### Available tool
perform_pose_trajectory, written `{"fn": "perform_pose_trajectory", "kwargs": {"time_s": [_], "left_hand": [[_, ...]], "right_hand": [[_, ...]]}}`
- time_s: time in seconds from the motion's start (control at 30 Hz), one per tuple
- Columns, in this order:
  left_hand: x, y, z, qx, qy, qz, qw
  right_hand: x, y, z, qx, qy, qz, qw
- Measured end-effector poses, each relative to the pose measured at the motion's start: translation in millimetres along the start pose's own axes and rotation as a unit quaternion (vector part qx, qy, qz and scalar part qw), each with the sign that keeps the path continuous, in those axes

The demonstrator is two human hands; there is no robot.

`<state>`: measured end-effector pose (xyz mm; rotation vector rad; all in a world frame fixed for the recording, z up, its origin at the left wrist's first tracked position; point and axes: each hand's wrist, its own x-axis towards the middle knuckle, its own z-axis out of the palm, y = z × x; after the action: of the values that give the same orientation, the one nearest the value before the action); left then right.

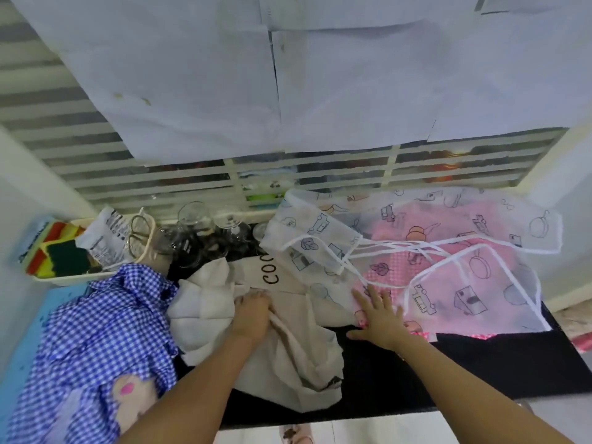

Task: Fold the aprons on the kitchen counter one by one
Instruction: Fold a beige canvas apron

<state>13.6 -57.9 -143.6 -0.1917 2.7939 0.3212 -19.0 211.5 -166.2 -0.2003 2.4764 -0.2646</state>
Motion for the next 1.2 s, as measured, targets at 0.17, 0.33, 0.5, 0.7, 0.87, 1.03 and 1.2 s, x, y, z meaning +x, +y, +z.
{"fn": "perform_pose_trajectory", "kwargs": {"time_s": [0.17, 0.33, 0.5, 0.7, 0.87, 1.03, 1.2], "left_hand": [[-14, 37, -29, -0.182, 0.100, -0.075, 0.975], [-52, 81, -79, -0.163, 0.213, -0.041, 0.962], [-104, 99, -127, -0.217, 0.320, -0.041, 0.921], [-148, 107, -175, -0.082, 0.163, -0.137, 0.974], [-182, 92, -198, -0.202, -0.105, -0.160, 0.961], [-186, 84, -179, -0.212, -0.081, -0.164, 0.960], [-203, 61, -137, -0.200, -0.057, -0.156, 0.966]], "right_hand": [[-27, -24, -34, 0.065, 0.030, -0.025, 0.997], [-67, -38, -48, 0.208, -0.044, -0.110, 0.971], [-92, -24, -66, 0.339, -0.036, -0.181, 0.923], [-155, -29, -124, 0.351, 0.017, -0.284, 0.892], [-230, -10, -158, 0.133, 0.037, -0.348, 0.927], [-235, 27, -130, -0.034, 0.048, -0.150, 0.987], [-258, 80, -102, 0.101, -0.055, -0.082, 0.990]]}}
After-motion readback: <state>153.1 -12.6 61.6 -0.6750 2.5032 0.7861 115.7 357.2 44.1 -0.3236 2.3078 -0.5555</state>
